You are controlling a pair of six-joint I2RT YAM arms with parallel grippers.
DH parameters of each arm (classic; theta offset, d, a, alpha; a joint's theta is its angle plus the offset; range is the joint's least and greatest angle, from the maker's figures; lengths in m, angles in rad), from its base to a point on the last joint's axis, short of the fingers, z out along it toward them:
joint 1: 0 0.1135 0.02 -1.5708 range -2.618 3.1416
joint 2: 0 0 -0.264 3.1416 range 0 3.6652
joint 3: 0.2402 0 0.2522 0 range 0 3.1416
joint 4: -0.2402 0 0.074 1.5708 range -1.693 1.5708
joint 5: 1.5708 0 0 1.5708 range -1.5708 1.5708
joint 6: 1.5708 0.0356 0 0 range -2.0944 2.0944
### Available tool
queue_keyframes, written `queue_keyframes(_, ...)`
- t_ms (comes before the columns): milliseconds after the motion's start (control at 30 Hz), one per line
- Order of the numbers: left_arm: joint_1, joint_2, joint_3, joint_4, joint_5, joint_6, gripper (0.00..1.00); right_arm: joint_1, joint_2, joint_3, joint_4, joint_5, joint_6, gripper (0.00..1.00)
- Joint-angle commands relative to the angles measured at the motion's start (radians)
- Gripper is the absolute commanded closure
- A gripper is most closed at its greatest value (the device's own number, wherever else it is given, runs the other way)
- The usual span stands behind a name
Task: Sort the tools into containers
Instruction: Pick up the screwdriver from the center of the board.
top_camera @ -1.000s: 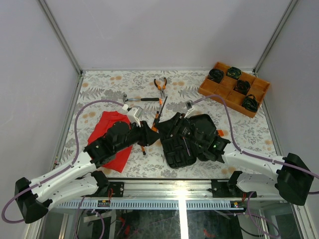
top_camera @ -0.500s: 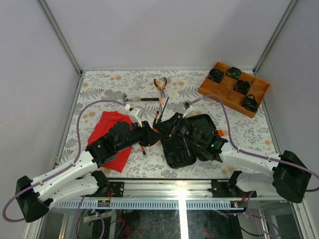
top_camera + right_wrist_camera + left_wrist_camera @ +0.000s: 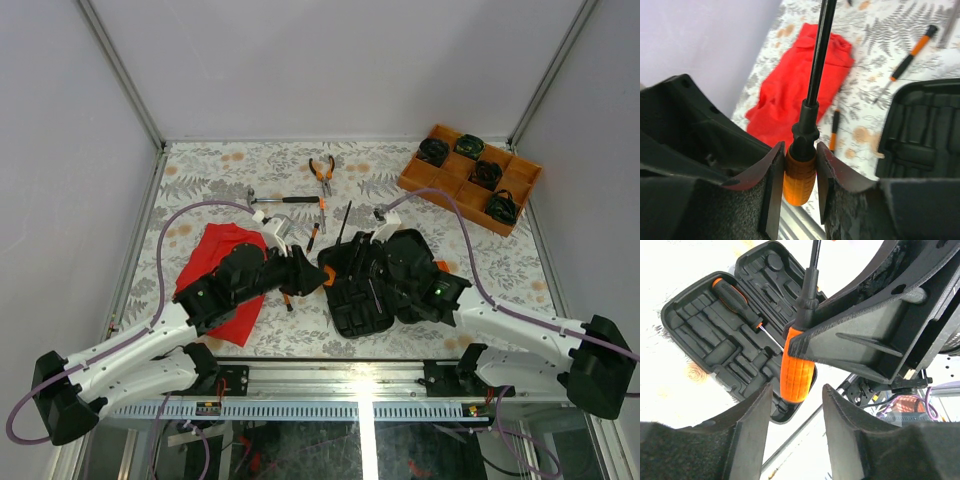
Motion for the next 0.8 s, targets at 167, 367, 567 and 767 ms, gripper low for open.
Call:
queue_keyframes(167,0.001,-0.032,-0.007,-0.034,-0.102,0.029,0.46,-0.002,-0.074,0.122,-0.328,0.21,-0.175,1.0)
queue_keyframes(367,0.022,-0.033,-0.008,-0.038,-0.121,0.04,0.37,-0.002,-0.091,0.126,-0.452,0.268,-0.196,1.0)
queue_keyframes(567,0.072,-0.01,-0.018,-0.009,-0.063,0.038,0.36,-0.003,-0.075,0.12,-0.513,0.197,-0.227,1.0)
queue_keyframes(767,0.12,0.017,-0.043,0.01,-0.047,-0.006,0.35,-0.002,-0.031,0.14,-0.571,0.07,-0.278,1.0)
